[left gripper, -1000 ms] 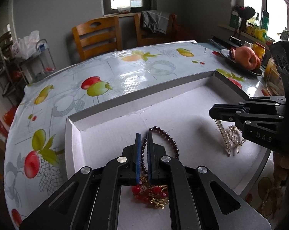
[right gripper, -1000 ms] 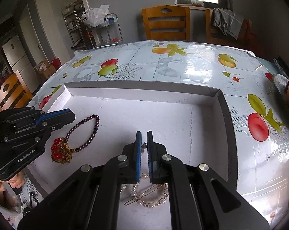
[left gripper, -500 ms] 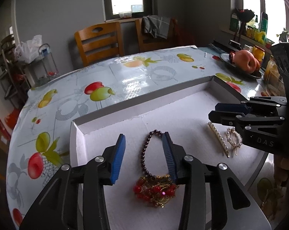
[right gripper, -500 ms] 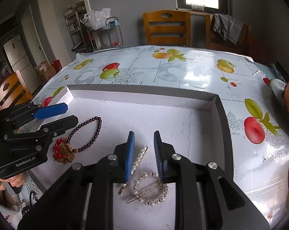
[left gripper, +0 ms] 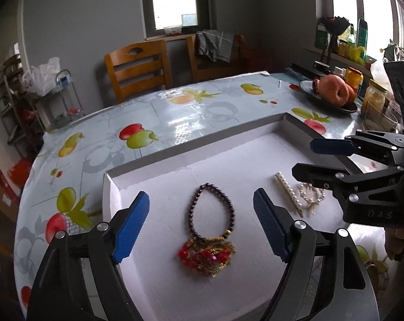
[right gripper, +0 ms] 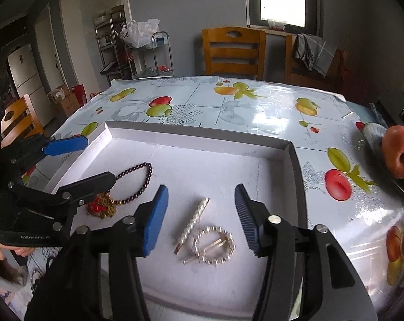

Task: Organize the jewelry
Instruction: 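Withdraw both open tools from the tray over the remaining jewelry pile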

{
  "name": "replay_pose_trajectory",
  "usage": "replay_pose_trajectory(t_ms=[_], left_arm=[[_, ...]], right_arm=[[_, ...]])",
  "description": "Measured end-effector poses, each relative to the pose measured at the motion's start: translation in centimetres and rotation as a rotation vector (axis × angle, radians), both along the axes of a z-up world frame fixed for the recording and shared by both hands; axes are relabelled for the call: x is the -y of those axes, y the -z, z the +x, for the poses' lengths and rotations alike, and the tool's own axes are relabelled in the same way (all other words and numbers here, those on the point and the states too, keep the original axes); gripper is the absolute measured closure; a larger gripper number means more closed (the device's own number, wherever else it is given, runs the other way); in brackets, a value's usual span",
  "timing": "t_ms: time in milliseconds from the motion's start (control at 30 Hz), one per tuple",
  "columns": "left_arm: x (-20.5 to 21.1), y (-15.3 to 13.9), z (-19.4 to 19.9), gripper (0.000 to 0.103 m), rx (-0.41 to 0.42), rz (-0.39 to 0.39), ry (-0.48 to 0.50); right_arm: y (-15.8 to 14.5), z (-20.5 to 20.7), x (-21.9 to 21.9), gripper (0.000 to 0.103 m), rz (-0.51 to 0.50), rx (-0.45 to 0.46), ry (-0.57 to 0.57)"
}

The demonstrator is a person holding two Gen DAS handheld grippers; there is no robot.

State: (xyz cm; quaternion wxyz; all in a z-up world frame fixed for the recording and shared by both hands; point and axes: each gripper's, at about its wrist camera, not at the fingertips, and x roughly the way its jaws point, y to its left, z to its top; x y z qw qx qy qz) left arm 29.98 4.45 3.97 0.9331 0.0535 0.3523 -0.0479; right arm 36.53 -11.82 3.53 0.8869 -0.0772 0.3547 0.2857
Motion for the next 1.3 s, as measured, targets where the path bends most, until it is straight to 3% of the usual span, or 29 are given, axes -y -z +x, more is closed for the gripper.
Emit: replay_pose_trajectory(t_ms=[167, 267, 500, 933, 1300], left_arm=[[0.5, -0.3, -1.5, 0.021, 0.001, 0.006, 0.006], [1.0, -0.5, -2.8, 0.012, 0.011, 0.003, 0.015], [2.0, -0.8, -5.9, 0.01, 0.02, -0.006, 0.032], [2.7, -1.0, -11.7, 0.009, 0.022, -0.062, 0.046], [3.7, 0.4, -14.6, 0.008, -0.012, -0.076, 0.065]], right_arm=[[-0.3, -1.5, 1.0, 0.037, 0.004, 0.018, -0.001], [-0.6, -2.2, 1.3, 0.034, 0.009, 0.026, -0.001], [-1.3, -4.9, 1.7, 0.024, 0.015, 0.06, -0.01], [-1.8, -10.7, 3.0, 0.02, 0.005, 0.114, -0.018], [-0.9, -13.6, 3.7, 0.017, -0.01, 0.1, -0.029]])
